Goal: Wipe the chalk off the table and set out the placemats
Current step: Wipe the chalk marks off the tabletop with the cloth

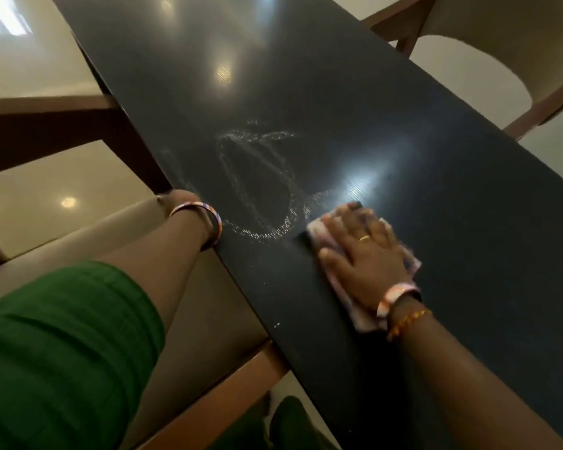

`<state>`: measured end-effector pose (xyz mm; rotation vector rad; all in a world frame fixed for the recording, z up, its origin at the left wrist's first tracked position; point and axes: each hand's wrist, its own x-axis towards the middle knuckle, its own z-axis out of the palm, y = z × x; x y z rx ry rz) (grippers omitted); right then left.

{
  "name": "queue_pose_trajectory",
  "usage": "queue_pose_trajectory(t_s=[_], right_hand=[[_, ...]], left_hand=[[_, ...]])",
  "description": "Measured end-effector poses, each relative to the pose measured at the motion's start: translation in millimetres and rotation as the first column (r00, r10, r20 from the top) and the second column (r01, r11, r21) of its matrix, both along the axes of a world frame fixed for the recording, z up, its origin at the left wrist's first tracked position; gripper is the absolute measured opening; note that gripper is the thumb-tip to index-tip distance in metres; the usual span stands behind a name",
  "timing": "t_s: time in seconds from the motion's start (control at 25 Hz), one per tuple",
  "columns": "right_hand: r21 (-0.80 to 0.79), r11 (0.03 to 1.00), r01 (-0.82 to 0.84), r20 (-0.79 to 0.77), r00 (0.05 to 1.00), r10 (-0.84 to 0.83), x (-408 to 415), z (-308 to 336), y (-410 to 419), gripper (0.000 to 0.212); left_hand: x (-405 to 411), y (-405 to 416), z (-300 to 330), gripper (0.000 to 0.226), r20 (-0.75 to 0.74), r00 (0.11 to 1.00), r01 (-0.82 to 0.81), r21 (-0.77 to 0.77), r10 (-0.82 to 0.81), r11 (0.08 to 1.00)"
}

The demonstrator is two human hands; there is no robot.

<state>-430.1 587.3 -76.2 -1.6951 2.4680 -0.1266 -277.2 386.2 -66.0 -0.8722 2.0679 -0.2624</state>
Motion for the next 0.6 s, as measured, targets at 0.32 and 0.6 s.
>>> queue_pose_trajectory(t_s=[0.32, 0.6], right_hand=[[0.054, 0.996, -0.070, 0.008, 0.998, 0.070, 44.0, -9.7, -45.8, 0.065], [0.011, 0.973, 0.233, -0.003, 0.973, -0.233, -42.1, -1.2, -12.1, 0.076]], left_hand=[[0.3, -0.8, -9.7, 0.056, 0.061, 0.998, -0.004, -0.086, 0.009, 0.996], [5.7, -17.4, -24.3, 0.053, 0.128, 0.991, 0.050, -0.081, -0.040, 0.995]])
